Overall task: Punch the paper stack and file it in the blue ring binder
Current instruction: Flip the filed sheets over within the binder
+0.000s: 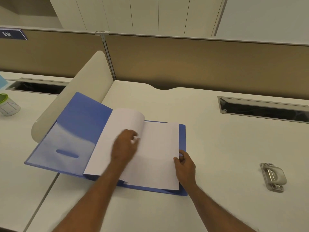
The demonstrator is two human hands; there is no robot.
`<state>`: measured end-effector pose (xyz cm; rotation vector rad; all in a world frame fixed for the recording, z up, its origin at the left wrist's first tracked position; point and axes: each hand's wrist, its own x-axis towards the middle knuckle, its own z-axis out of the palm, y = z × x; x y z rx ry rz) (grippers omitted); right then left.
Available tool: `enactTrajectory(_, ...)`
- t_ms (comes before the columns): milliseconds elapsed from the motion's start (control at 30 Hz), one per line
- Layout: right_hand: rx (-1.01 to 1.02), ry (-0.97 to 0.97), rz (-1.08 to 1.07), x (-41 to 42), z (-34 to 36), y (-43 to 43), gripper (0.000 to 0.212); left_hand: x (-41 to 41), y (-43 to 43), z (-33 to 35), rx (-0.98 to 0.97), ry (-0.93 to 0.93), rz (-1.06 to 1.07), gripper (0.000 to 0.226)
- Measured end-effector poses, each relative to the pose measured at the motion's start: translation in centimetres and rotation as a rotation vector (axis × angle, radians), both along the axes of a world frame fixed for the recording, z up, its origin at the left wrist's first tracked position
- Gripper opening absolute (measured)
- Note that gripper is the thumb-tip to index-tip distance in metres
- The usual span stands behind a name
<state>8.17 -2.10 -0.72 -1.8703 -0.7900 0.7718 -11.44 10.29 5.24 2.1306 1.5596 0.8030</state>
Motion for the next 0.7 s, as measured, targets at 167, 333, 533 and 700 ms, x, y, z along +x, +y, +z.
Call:
enactTrajectory(167, 0.084, 0.149, 0.032, -0.2, 0.1, -0.3, 0.028, 8.6, -4.7, -2.2, -0.468, -0.02, -0.151, 0.035)
enactTrajectory(333, 0.098, 0.22, 0.04, -0.2, -0.7, -0.6, 0.047, 10.3, -6.3, -3.4, -0.52, -0.011, -0.098, 0.03)
enactTrajectory(533, 0.048, 0.228, 0.04, -0.1, -1.5, -0.5, 0.032, 9.3, -5.9, -2.7, -0.445, 0.049, -0.008, 0.021)
enactTrajectory(700, 0.0, 0.191, 0.051, -0.2, -1.8, -0.7, 0.03, 6.4, -4.3, -1.2, -0.327, 0.041, 0.073, 0.023)
